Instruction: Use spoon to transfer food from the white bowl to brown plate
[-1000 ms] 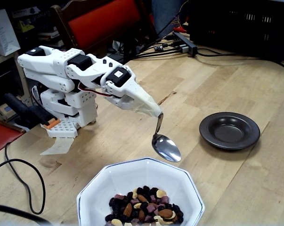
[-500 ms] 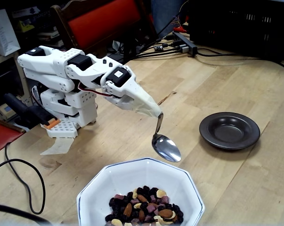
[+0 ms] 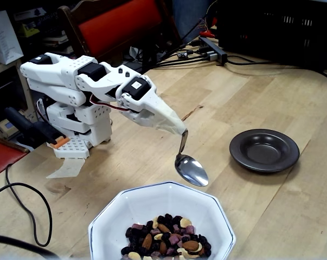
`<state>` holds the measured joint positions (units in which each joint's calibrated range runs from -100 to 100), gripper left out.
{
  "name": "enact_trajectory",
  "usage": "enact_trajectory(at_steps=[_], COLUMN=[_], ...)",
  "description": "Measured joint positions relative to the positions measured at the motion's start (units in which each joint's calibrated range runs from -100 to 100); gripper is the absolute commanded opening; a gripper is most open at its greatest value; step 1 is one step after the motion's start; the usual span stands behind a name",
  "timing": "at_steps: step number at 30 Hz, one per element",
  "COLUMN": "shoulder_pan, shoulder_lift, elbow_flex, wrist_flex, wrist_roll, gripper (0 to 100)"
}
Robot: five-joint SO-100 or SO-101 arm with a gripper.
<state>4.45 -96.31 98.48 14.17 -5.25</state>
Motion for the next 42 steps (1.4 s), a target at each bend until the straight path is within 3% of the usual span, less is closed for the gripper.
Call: enact_trajectory(at_steps=[34,42], shoulder_pan=[0.0,0.0], shoulder_lift=[0.0,2.66], elbow_flex=[-3.03,-12.04], wrist_flex=[0.0,0.0], wrist_roll=[0.0,0.0], gripper=[4,4])
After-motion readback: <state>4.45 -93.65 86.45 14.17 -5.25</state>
